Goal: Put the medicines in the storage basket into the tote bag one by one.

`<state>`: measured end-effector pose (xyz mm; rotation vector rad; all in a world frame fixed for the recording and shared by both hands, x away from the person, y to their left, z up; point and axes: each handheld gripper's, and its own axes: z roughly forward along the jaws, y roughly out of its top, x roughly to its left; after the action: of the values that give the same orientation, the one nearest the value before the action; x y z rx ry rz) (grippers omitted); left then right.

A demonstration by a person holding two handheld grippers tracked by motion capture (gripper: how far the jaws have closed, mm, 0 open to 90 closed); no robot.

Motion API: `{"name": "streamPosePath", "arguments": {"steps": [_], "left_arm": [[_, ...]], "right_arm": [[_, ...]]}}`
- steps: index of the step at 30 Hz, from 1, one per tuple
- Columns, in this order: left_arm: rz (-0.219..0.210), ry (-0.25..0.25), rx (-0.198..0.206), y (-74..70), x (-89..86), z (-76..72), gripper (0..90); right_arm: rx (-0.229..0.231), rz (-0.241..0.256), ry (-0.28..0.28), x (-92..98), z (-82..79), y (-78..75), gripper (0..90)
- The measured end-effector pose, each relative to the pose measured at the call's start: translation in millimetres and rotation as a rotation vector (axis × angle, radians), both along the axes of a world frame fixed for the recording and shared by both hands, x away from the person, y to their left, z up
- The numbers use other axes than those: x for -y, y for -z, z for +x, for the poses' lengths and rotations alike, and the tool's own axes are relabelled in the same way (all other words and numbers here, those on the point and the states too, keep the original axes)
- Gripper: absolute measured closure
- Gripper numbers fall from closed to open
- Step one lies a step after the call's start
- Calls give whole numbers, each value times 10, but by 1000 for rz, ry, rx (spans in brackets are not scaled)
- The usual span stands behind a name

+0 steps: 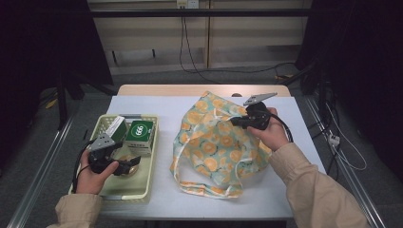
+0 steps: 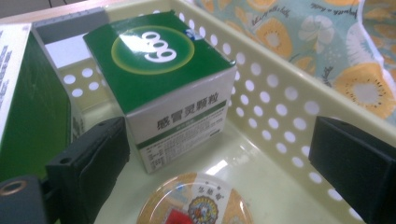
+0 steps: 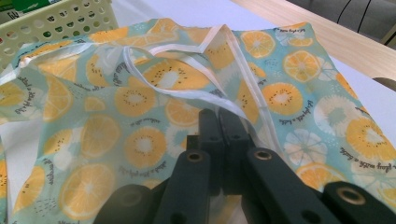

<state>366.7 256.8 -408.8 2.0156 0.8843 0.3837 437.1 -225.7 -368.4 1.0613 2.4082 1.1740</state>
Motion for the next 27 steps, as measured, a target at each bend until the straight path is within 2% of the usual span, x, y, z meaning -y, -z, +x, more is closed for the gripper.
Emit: {"name": "streamPosePath", "arguments": {"steps": [5,7,11,13,14,20,22,24,26,27], "left_arm": [[44,3,4,8,1,6,49],[35,15,-5,1,-1,-2,51],[27,30,21,-42,23,-40,54],[34,65,13,-74,39,-55,53],[30,76,6,-79,55,-65,53],[98,118,-49,4,48,-51,55],[115,101,-71,46,22,-22,57],[112,80,-98,91,5,9,58],[146,60,-111,120,-4,35,58],[149,65,-126,133,-12,51,59]], "right_arm": [[-1,3,0,-2,4,5,900],[-1,2,0,2,4,6,900],[0,2,0,11,3,4,900],[0,3,1,13,2,4,900],[0,4,1,13,0,4,900],[-4,1,-6,-11,-8,13,900],[-4,0,-8,-16,-6,17,900],[-5,-1,-9,-19,-2,21,900],[-5,-1,-11,-22,1,24,900],[-6,1,-11,-22,3,26,900]]}}
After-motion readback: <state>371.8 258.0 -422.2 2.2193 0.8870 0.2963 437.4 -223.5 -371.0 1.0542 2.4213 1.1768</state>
